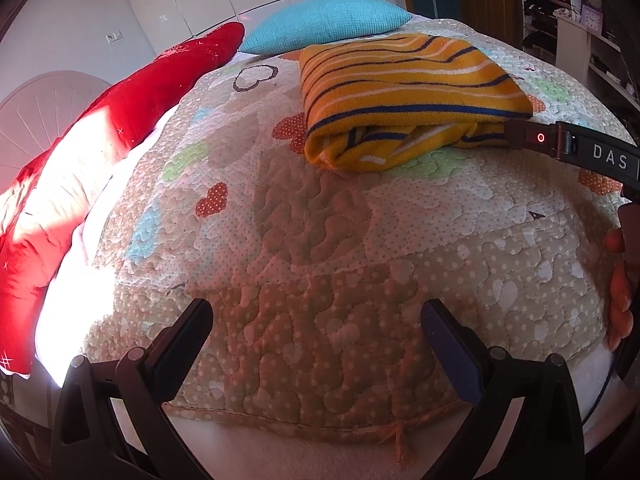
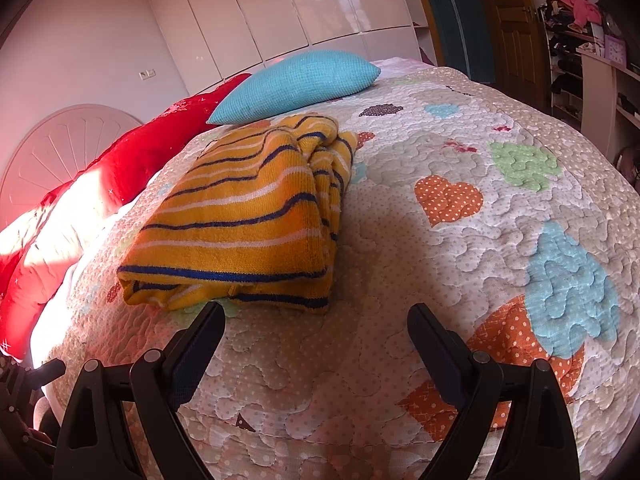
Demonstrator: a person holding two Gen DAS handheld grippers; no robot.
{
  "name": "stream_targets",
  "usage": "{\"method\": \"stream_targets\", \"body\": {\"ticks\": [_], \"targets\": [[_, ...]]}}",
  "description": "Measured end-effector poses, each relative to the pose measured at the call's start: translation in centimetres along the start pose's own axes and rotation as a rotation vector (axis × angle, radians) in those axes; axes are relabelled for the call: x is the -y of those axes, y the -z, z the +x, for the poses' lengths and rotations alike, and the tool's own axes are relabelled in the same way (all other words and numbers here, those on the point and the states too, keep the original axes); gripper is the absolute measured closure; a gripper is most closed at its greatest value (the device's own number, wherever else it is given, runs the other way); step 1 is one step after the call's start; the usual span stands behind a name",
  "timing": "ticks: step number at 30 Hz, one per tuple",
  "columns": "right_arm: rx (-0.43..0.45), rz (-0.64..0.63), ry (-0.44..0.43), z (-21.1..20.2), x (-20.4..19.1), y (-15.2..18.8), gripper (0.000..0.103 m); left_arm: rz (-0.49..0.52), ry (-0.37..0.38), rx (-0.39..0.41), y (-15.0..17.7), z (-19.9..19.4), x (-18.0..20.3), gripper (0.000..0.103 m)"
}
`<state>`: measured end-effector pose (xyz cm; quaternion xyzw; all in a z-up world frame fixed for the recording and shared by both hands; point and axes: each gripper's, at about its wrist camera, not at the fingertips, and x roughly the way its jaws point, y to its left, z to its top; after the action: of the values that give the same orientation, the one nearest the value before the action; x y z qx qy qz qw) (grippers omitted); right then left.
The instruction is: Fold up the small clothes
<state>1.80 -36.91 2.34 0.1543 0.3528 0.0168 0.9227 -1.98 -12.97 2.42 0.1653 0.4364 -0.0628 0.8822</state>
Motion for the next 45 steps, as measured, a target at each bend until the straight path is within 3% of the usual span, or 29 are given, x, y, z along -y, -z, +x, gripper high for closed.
{"method": "stream_targets", "body": {"ticks": [18,23,30,45], "targets": [[0.023,-0.016,0.014,-0.4,0.0,0.1,0.008,-0.033,0.025,-0.013,0.0,0.7,-1.0,0.0],[0.066,-0.076,0.058,-1.1,-1.2,0.4,0.008,-0.05,0.03,-0.014,0.1,1.0,-1.4,0.0],[0.097,-0.178,0.113,-1.4,-3.2,0.8,0.008,-0.11,0.092,-0.031,0.2,1.5,-2.5,0.0],[0.043,-0.171,0.159,-0.2,-2.9,0.6,0.007,-0.133,0.131,-0.017,0.2,2.4,-4.7,0.0]]}}
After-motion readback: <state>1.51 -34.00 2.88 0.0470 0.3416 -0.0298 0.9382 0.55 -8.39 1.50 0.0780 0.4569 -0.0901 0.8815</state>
